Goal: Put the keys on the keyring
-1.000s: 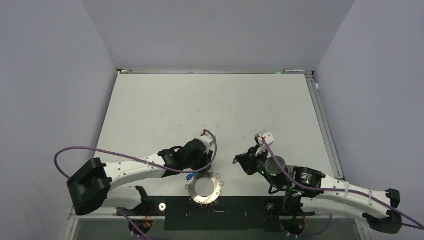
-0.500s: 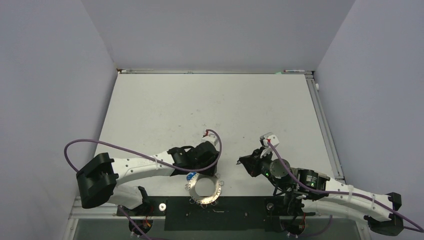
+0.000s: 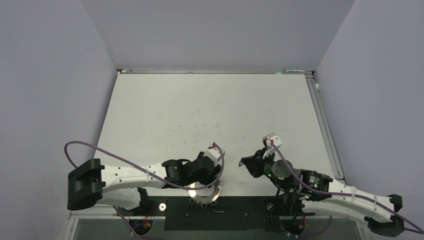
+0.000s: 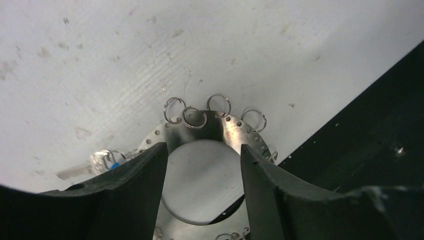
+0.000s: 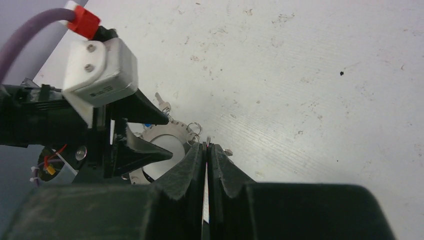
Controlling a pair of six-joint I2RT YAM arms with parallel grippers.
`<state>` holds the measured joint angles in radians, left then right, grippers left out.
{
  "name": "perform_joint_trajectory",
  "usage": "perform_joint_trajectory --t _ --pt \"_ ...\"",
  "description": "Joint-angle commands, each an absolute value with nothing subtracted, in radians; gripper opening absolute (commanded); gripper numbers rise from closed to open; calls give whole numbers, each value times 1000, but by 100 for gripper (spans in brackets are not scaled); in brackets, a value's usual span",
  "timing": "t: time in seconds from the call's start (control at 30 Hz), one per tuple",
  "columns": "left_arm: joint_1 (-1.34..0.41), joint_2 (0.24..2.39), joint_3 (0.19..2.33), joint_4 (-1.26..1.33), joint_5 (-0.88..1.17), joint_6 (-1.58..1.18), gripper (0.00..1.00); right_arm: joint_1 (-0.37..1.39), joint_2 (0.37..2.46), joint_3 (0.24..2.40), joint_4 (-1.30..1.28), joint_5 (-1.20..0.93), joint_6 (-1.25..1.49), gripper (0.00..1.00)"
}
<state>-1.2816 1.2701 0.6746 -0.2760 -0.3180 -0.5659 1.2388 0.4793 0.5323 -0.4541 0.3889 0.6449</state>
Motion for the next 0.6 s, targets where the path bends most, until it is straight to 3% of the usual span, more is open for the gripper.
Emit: perform_joint_trajectory --t 0.0,0.3,0.43,0.57 --pt "-1303 1162 667 -173 -328 -178 54 1244 483 537 -446 411 652 5" --pt "-1312 1061 625 -330 -58 521 64 1244 503 525 -425 399 653 5" --pt "-1299 1063 579 -351 -12 727 64 1244 492 514 -402 393 656 5" --pt "-1190 1050 537 -264 175 828 63 1244 488 516 -404 382 658 5"
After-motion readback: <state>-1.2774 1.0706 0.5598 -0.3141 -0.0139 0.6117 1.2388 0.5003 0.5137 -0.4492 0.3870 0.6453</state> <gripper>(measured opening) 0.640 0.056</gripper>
